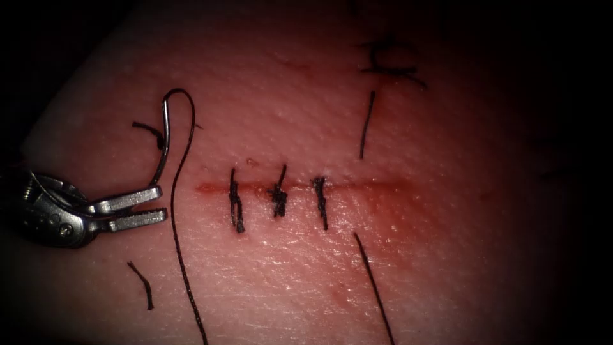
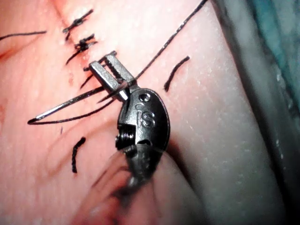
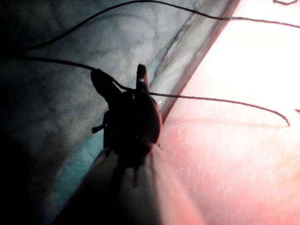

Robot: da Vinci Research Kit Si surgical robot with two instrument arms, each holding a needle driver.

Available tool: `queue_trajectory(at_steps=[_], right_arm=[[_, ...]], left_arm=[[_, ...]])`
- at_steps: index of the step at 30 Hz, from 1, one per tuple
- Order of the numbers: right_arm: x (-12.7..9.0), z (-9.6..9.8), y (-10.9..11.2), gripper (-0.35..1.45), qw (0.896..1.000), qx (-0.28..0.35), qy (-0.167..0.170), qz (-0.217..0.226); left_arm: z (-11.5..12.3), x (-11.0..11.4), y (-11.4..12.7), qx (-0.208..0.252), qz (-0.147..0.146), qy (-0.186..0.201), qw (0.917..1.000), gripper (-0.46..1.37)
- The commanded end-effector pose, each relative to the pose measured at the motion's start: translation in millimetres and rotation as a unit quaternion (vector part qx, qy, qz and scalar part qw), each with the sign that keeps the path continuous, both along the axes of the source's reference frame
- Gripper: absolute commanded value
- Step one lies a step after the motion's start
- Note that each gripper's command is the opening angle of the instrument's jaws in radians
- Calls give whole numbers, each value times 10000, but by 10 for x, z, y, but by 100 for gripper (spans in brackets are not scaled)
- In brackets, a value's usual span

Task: Wound Closure
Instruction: Grab the suture tail and pull it longer with the right gripper

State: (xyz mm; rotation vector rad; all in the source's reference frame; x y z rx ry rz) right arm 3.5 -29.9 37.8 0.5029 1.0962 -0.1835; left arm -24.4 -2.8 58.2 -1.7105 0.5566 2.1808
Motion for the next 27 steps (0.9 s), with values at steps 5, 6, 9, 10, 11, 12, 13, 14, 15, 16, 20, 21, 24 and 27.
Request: queue_trajectory(at_steps=[5,6,9,10,11,12,13,14,15,16,20,21,24,27], right_arm=[[-52,-4,22,126,9994,24,-201,291],[-64,-6,29,126,9987,-8,-288,428],[-92,-11,53,123,9948,68,-466,899],[-100,-13,63,121,9922,146,-513,1131],[-106,-14,71,121,9899,192,-528,1303],[-111,-15,80,121,9875,236,-536,1465],[-117,-16,91,122,9844,284,-562,1643],[-120,-17,97,125,9831,302,-584,1709],[-125,-18,104,128,9814,328,-607,1792],[-134,-21,115,128,9790,383,-681,1882],[-159,-32,142,143,9763,175,-829,1990],[-166,-35,145,144,9758,147,-834,2017],[-187,-43,158,122,9743,307,-838,2067],[-194,-42,178,121,9628,297,-911,2528]], left_arm=[[0,0,0,11,42,1,10000,-35],[0,0,0,11,42,1,10000,-35],[0,-1,0,11,41,2,10000,-35],[0,-1,0,16,52,9,10000,-35],[0,-2,0,15,51,10,10000,-35],[0,-2,0,15,50,10,10000,-35],[1,-2,0,14,50,10,10000,-35],[1,-2,0,13,50,10,10000,-35],[1,-2,0,13,50,9,10000,-35],[0,-2,0,13,52,8,10000,-35],[0,0,-1,14,59,3,10000,-35],[0,0,-1,14,59,2,10000,-35],[0,0,0,-9,63,16,10000,-35],[0,-2,0,-10,55,21,10000,-35]])
